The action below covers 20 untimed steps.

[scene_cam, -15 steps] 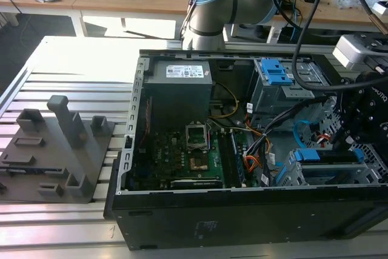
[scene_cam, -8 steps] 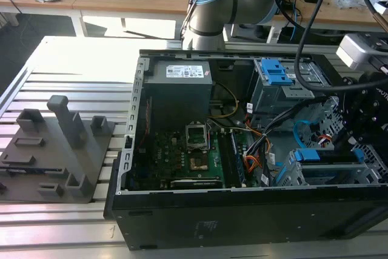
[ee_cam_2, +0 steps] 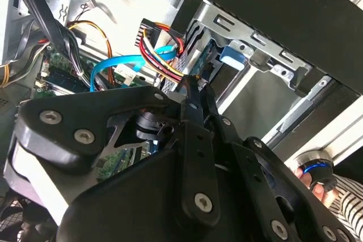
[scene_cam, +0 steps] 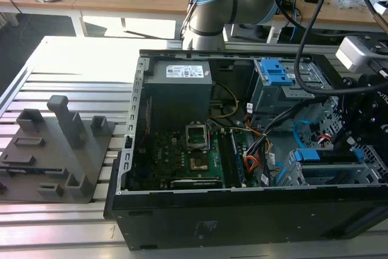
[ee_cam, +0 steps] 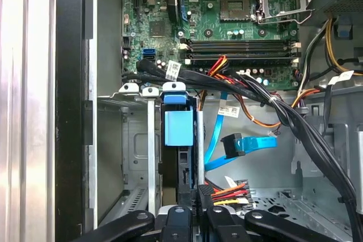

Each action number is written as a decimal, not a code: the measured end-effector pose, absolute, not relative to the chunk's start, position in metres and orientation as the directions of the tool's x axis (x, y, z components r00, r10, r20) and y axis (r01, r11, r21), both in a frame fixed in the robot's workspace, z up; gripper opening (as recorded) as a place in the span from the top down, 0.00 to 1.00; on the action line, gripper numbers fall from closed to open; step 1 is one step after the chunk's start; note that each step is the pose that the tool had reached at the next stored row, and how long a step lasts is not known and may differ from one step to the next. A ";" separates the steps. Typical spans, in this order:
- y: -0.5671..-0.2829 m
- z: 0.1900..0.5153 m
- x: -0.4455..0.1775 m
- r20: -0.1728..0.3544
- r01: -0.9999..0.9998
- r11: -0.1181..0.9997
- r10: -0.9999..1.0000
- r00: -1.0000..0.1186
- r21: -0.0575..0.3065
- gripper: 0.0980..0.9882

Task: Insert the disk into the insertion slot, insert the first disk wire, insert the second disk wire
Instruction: 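Insert the first disk wire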

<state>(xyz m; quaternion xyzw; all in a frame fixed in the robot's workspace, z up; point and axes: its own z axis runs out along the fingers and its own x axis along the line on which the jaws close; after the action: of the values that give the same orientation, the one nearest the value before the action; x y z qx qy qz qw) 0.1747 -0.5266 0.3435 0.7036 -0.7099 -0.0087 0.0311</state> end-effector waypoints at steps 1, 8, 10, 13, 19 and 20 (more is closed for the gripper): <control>-0.527 0.343 0.175 0.032 -0.998 0.010 -0.999 -0.008 0.056 0.93; -0.528 0.346 0.175 0.032 -0.998 0.010 -0.999 -0.008 0.056 0.93; -0.529 0.346 0.175 0.030 -0.998 0.010 -1.000 -0.008 0.056 0.93; -0.530 0.344 0.175 0.028 -0.998 0.010 -1.000 -0.008 0.056 0.93; -0.532 0.341 0.175 0.026 -0.998 0.010 -1.000 -0.008 0.056 0.93; -0.533 0.340 0.176 0.026 -0.998 0.009 -1.000 -0.008 0.056 0.93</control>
<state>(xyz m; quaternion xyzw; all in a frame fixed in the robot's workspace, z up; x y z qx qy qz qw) 0.1755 -0.5325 0.3404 0.7037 -0.7099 -0.0109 0.0290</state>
